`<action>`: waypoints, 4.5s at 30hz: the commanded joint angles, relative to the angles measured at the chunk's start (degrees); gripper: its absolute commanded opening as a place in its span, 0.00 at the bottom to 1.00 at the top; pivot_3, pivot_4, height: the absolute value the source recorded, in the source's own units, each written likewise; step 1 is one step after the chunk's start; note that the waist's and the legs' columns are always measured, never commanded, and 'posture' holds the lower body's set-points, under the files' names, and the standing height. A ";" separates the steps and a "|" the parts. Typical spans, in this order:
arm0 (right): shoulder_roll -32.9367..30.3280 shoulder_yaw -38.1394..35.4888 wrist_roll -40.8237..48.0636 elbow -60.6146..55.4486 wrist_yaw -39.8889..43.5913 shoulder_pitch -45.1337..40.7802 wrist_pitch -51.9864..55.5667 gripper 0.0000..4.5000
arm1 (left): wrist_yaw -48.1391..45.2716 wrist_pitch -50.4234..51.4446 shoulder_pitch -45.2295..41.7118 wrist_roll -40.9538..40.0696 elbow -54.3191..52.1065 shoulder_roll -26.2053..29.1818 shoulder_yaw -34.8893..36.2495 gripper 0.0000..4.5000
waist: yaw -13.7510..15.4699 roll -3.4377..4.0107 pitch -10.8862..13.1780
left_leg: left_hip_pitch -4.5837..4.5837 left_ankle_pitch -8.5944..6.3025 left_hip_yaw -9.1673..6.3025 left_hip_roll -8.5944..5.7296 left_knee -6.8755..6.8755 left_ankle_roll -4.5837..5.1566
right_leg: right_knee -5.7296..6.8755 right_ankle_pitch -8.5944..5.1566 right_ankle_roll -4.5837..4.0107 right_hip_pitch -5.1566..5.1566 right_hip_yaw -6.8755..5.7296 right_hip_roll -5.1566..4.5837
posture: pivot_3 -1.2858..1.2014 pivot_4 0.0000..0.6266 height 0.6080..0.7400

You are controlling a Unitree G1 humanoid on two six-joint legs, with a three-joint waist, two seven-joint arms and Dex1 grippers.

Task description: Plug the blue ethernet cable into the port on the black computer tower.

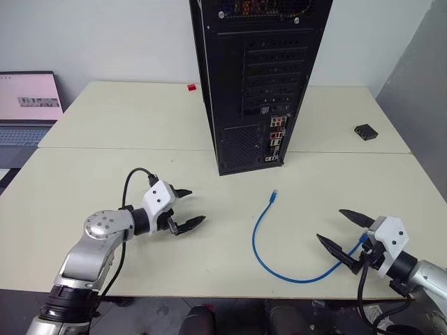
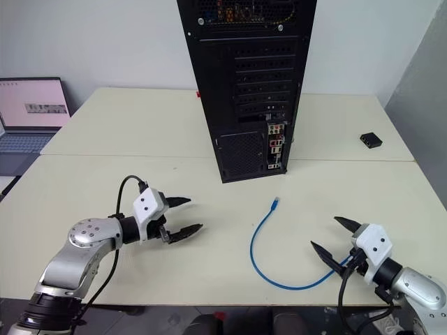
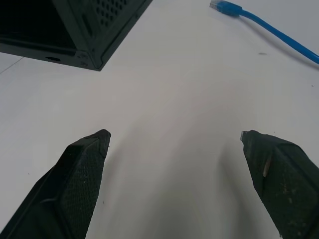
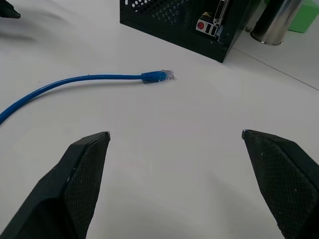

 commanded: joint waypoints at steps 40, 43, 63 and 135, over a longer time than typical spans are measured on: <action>24.14 22.94 -7.30 -3.15 -26.88 -18.51 27.27 1.00 | -8.45 -4.69 -5.37 -1.71 0.93 -0.56 -3.86 0.99 | -0.11 0.01 0.00 | -0.07 0.01 -0.07 0.00 -0.01 -0.01 | 0.03 0.00 -0.01 -0.08 -0.07 0.00 | 0.52 0.24 1.00; 26.33 23.89 -7.93 -2.53 -28.96 -20.37 30.72 1.00 | -9.00 -5.58 -5.65 -1.53 1.75 -0.56 -4.15 0.99 | -0.13 0.01 0.00 | -0.09 0.00 -0.08 0.01 0.00 -0.01 | 0.05 0.00 -0.01 -0.11 -0.08 0.00 | 0.52 0.24 1.00; 31.38 26.35 -13.31 2.80 -37.77 -28.67 41.63 0.64 | -9.27 -7.21 -7.71 -0.75 2.94 -1.62 -5.73 1.00 | -0.31 0.02 0.00 | -0.10 0.00 -0.12 0.01 0.00 0.00 | 0.09 0.00 -0.01 -0.13 -0.12 0.00 | 0.52 0.24 1.00; 1.28 37.21 -15.60 -10.23 -4.97 -38.19 29.32 0.00 | -29.68 -20.53 -25.96 2.15 26.14 -7.49 -12.54 0.05 | -0.28 0.03 0.03 | -0.28 0.00 -0.29 -0.06 0.09 0.01 | -0.01 0.02 0.00 -0.12 -0.31 0.00 | 0.52 0.24 1.00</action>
